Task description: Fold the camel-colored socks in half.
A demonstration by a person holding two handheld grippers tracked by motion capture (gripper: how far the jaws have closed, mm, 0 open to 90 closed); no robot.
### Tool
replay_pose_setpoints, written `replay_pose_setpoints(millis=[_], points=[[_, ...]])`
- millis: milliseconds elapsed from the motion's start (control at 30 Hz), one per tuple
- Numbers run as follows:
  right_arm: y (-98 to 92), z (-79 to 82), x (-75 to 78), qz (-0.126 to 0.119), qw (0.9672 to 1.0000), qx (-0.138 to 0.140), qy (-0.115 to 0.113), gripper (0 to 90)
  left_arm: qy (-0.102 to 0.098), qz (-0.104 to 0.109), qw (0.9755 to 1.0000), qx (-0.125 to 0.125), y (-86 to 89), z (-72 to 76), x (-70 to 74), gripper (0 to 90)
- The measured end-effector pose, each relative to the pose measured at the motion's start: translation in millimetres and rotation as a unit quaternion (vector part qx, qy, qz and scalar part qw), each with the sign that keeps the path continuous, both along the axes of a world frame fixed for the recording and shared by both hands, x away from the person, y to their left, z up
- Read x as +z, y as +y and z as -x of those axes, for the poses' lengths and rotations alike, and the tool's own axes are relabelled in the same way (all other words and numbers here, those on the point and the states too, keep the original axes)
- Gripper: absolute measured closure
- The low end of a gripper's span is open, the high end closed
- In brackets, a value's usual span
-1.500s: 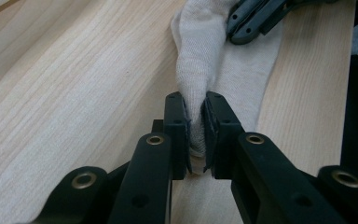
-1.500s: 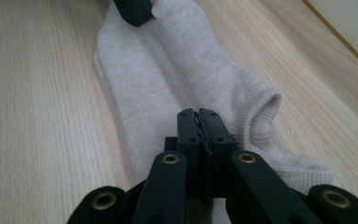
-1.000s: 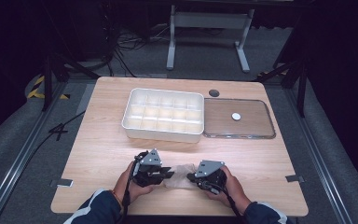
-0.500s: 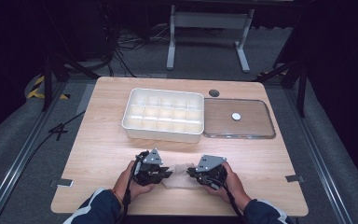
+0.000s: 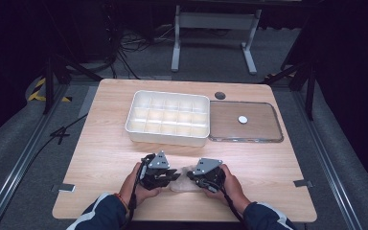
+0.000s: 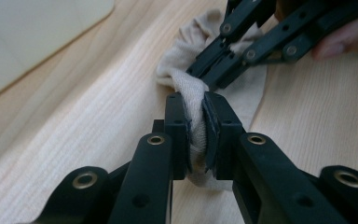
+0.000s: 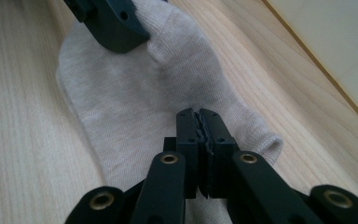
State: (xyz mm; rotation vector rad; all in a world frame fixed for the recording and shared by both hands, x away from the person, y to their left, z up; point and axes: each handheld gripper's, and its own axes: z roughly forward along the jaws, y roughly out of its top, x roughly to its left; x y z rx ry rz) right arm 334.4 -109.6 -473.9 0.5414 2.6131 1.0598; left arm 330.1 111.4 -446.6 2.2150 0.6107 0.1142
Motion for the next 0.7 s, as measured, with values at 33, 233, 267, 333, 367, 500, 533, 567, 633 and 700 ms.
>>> replay_pose_setpoints(millis=[33,233,267,333,367,500,533,567,633,700], points=[[0.8,-0.6,-0.2,0.000,1.0000,-0.001,-0.001,87.1,0.000,0.001,1.0000,-0.001,-0.4,-0.8,0.6,80.7],[6.0,-1.7,-1.3,-0.005,0.9999,-0.010,-0.002,87.1,-0.003,0.013,0.9999,0.001,-5.4,-4.5,0.4,81.0],[6.2,-2.2,-1.5,-0.007,0.9999,-0.011,-0.001,86.9,-0.002,0.011,0.9999,-0.001,-6.4,-4.7,0.4,81.0],[7.0,-3.4,-2.4,-0.016,0.9998,-0.015,0.002,86.5,-0.003,0.011,0.9999,-0.001,-8.7,-5.5,1.2,81.0],[7.3,-4.0,-3.0,-0.018,0.9997,-0.017,0.000,85.7,-0.006,0.011,0.9999,-0.001,-9.6,-6.1,1.7,81.0],[4.1,-6.8,-1.5,-0.025,0.9994,-0.023,0.004,77.2,-0.009,0.003,0.9999,0.005,-10.9,-6.8,2.8,81.2],[1.4,-7.1,0.6,-0.028,0.9993,-0.023,0.010,76.7,-0.008,0.004,0.9999,0.008,-10.1,-7.1,2.9,81.3],[1.4,-7.1,0.6,-0.028,0.9993,-0.023,0.010,76.7,-0.008,0.004,0.9999,0.008,-10.1,-7.1,2.9,81.3],[-7.9,-7.8,8.2,-0.043,0.9988,-0.020,0.008,75.2,-0.009,0.005,0.9999,0.014,-7.1,-8.2,3.6,81.3],[-18.1,-8.0,16.7,-0.054,0.9984,-0.017,0.003,75.1,-0.007,0.004,0.9998,0.017,-5.6,-8.9,4.2,81.2]])
